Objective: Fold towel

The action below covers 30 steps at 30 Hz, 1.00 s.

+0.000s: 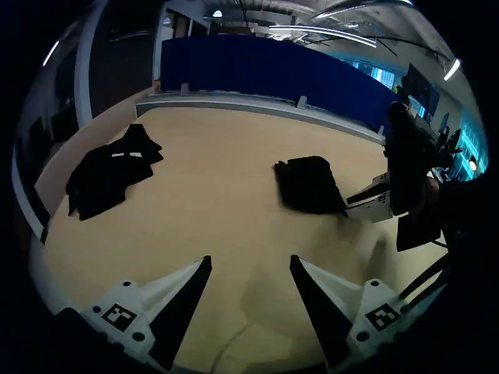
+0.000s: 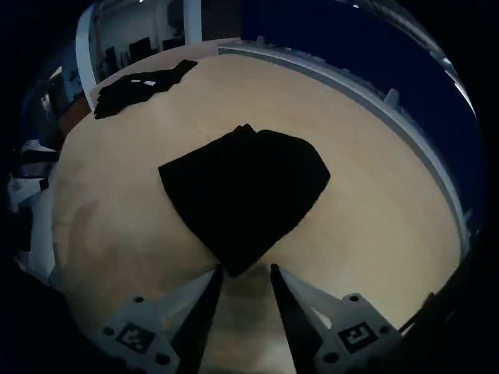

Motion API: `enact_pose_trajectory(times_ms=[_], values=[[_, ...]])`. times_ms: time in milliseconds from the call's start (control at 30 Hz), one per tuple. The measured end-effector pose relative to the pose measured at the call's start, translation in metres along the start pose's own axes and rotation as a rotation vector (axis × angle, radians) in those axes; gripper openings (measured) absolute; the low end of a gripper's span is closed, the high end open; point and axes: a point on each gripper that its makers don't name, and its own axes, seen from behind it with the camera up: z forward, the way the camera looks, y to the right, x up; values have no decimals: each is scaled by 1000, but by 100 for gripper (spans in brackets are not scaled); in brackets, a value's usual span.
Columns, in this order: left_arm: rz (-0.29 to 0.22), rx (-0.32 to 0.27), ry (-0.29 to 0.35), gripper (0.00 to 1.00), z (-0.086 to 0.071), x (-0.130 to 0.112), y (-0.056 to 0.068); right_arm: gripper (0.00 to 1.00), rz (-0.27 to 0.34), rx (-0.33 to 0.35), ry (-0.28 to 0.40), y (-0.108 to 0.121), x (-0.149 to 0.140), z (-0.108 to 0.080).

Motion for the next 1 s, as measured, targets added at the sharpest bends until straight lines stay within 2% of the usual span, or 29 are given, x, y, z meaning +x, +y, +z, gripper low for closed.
enact_pose_trajectory(times_ms=[133, 200, 467, 600, 800, 1000], values=[[0, -2, 0, 93, 0, 0, 1, 35, 10, 0, -2, -1, -2, 2], [0, -2, 0, 93, 0, 0, 1, 30, 16, 5, -2, -3, -2, 3], [-3, -1, 0, 93, -1, -1, 0, 20, 24, 12, 6, -9, -3, 4], [-2, 0, 0, 93, -1, -1, 1, 8, 32, 11, 8, -9, -3, 5], [-2, -1, 0, 93, -1, -2, 1, 2, 39, 9, 19, -9, -2, 6], [-2, -3, 0, 93, -2, -2, 2, 2, 25, 0, 45, -7, 2, 2]])
